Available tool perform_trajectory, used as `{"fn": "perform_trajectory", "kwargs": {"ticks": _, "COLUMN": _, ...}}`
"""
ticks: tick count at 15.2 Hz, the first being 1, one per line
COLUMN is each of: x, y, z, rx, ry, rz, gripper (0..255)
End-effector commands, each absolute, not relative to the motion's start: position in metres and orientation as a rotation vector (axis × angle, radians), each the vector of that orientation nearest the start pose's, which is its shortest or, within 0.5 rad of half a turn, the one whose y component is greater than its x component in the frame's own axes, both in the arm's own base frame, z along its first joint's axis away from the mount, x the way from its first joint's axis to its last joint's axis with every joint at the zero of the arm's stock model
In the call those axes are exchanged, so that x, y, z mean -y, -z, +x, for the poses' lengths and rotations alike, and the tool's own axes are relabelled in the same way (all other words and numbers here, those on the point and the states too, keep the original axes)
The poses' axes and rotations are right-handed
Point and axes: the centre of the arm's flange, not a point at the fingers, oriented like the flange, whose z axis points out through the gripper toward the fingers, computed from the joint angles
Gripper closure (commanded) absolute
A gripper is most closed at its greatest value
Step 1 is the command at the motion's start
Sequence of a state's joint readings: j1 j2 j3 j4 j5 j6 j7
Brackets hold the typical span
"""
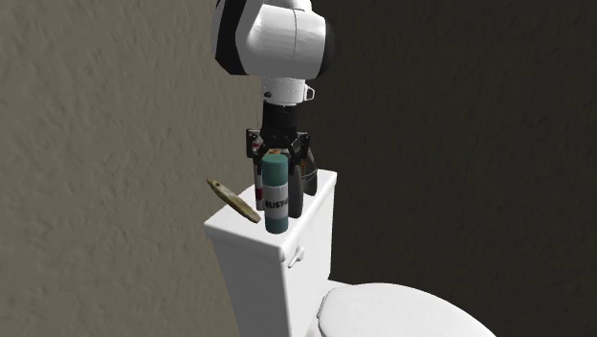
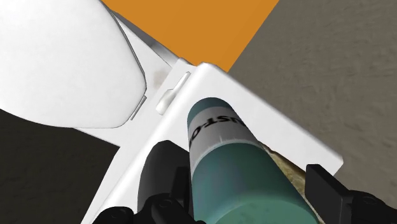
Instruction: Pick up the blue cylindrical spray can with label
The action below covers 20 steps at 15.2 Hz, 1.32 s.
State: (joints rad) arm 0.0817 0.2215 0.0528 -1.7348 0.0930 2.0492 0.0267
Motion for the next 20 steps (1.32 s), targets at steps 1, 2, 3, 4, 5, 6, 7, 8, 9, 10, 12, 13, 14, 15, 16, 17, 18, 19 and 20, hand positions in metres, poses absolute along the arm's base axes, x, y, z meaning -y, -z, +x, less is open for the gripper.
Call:
{"fn": "perform_trajectory", "kwargs": {"ticks": 1, "x": -0.088, "y": -0.456, "z": 0.628, "rx": 0.102, "ry": 0.126, "rz": -3.034, "gripper": 255}}
{"fn": "perform_trajectory", "kwargs": {"ticks": 2, "x": -0.088, "y": -0.456, "z": 0.628, "rx": 0.102, "ry": 0.126, "rz": -3.034, "gripper": 255}}
{"fn": "perform_trajectory", "kwargs": {"ticks": 3, "x": -0.088, "y": -0.456, "z": 0.628, "rx": 0.102, "ry": 0.126, "rz": -3.034, "gripper": 255}}
{"fn": "perform_trajectory", "kwargs": {"ticks": 4, "x": -0.088, "y": -0.456, "z": 0.628, "rx": 0.102, "ry": 0.126, "rz": -3.034, "gripper": 255}}
{"fn": "perform_trajectory", "kwargs": {"ticks": 5, "x": -0.088, "y": -0.457, "z": 0.628, "rx": 0.102, "ry": 0.126, "rz": -3.034, "gripper": 255}}
{"fn": "perform_trajectory", "kwargs": {"ticks": 6, "x": -0.088, "y": -0.456, "z": 0.627, "rx": 0.102, "ry": 0.126, "rz": -3.034, "gripper": 255}}
{"fn": "perform_trajectory", "kwargs": {"ticks": 7, "x": -0.088, "y": -0.461, "z": 0.627, "rx": 0.102, "ry": 0.126, "rz": -3.034, "gripper": 255}}
{"fn": "perform_trajectory", "kwargs": {"ticks": 8, "x": -0.088, "y": -0.466, "z": 0.627, "rx": 0.102, "ry": 0.126, "rz": -3.034, "gripper": 255}}
{"fn": "perform_trajectory", "kwargs": {"ticks": 9, "x": -0.088, "y": -0.472, "z": 0.627, "rx": 0.102, "ry": 0.126, "rz": -3.034, "gripper": 255}}
{"fn": "perform_trajectory", "kwargs": {"ticks": 10, "x": -0.088, "y": -0.477, "z": 0.627, "rx": 0.102, "ry": 0.126, "rz": -3.034, "gripper": 255}}
{"fn": "perform_trajectory", "kwargs": {"ticks": 12, "x": -0.088, "y": -0.488, "z": 0.627, "rx": 0.102, "ry": 0.126, "rz": -3.034, "gripper": 255}}
{"fn": "perform_trajectory", "kwargs": {"ticks": 13, "x": -0.088, "y": -0.493, "z": 0.627, "rx": 0.102, "ry": 0.126, "rz": -3.034, "gripper": 255}}
{"fn": "perform_trajectory", "kwargs": {"ticks": 14, "x": -0.088, "y": -0.498, "z": 0.627, "rx": 0.102, "ry": 0.126, "rz": -3.034, "gripper": 255}}
{"fn": "perform_trajectory", "kwargs": {"ticks": 15, "x": -0.088, "y": -0.503, "z": 0.627, "rx": 0.102, "ry": 0.126, "rz": -3.034, "gripper": 255}}
{"fn": "perform_trajectory", "kwargs": {"ticks": 16, "x": -0.088, "y": -0.509, "z": 0.627, "rx": 0.102, "ry": 0.126, "rz": -3.034, "gripper": 255}}
{"fn": "perform_trajectory", "kwargs": {"ticks": 17, "x": -0.088, "y": -0.514, "z": 0.627, "rx": 0.102, "ry": 0.126, "rz": -3.034, "gripper": 255}}
{"fn": "perform_trajectory", "kwargs": {"ticks": 18, "x": -0.088, "y": -0.519, "z": 0.627, "rx": 0.102, "ry": 0.126, "rz": -3.034, "gripper": 255}}
{"fn": "perform_trajectory", "kwargs": {"ticks": 19, "x": -0.088, "y": -0.525, "z": 0.627, "rx": 0.102, "ry": 0.126, "rz": -3.034, "gripper": 255}}
{"fn": "perform_trajectory", "kwargs": {"ticks": 20, "x": -0.088, "y": -0.53, "z": 0.627, "rx": 0.102, "ry": 0.126, "rz": -3.034, "gripper": 255}}
